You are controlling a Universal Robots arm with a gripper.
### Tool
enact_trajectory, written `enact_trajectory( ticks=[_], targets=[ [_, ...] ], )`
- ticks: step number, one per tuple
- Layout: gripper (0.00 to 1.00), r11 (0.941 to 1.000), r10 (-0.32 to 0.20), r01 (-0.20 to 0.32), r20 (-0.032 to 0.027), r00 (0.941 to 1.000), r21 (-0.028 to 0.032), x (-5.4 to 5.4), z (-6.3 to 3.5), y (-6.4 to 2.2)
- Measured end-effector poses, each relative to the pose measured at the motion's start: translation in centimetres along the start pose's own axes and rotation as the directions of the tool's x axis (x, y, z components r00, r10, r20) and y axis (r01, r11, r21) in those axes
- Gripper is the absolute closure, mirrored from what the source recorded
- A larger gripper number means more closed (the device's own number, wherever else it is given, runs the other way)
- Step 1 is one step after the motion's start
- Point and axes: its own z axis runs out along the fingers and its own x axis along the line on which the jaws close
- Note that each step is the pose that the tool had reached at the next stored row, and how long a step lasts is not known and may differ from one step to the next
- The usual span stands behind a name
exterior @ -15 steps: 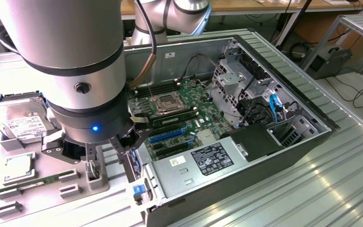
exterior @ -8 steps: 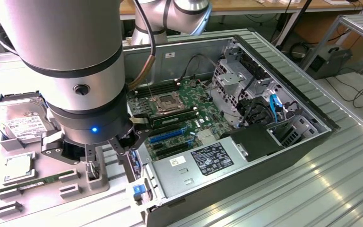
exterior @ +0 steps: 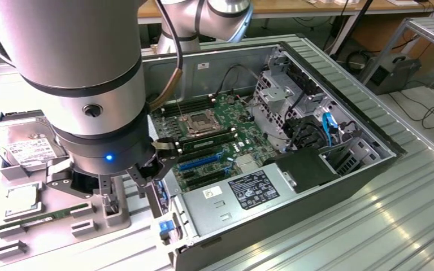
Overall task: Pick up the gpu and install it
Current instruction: 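Pick up the gpu and move the gpu toward the slot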
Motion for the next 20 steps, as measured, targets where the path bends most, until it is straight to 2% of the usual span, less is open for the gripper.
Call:
enact_trajectory(
  ticks=[4,20],
  targets=[
    [0.58,1.0000,0.000,0.000,-0.0002,1.0000,0.0002,0.2,0.11,0.10],
    [0.58,1.0000,0.000,0.000,0.0000,1.0000,-0.0001,0.4,0.55,2.39]
  ],
)
